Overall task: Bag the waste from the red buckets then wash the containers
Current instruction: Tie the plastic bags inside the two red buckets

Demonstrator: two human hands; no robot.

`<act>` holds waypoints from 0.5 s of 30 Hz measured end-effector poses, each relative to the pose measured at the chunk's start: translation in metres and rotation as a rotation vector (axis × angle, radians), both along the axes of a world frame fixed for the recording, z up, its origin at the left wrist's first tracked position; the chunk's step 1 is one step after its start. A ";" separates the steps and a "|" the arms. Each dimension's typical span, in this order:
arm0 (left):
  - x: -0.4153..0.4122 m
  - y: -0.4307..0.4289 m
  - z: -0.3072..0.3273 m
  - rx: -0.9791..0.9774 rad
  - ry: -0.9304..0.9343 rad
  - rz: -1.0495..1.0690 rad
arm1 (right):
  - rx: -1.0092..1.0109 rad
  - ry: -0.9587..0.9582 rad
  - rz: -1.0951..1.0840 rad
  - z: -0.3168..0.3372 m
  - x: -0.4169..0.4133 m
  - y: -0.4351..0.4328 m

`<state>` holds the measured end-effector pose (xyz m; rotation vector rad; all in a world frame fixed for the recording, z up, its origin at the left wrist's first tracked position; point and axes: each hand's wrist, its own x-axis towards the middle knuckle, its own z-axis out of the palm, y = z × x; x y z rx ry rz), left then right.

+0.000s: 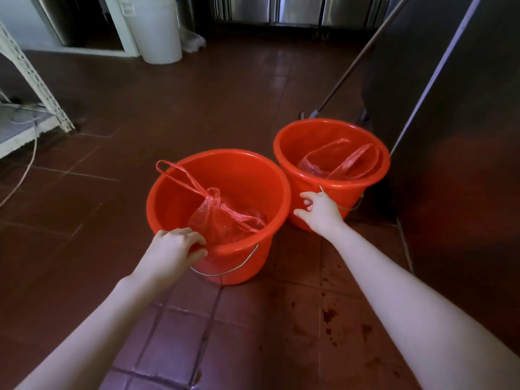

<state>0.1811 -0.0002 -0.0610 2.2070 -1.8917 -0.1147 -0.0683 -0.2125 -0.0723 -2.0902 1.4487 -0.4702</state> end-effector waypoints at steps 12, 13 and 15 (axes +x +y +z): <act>-0.046 -0.075 -0.022 -0.042 -0.110 0.324 | -0.247 0.596 0.069 0.002 -0.031 -0.081; -0.048 -0.079 -0.024 -0.043 -0.118 0.340 | -0.256 0.606 0.075 0.000 -0.030 -0.084; -0.051 -0.085 -0.027 -0.056 -0.119 0.364 | -0.303 0.607 0.080 -0.003 -0.029 -0.086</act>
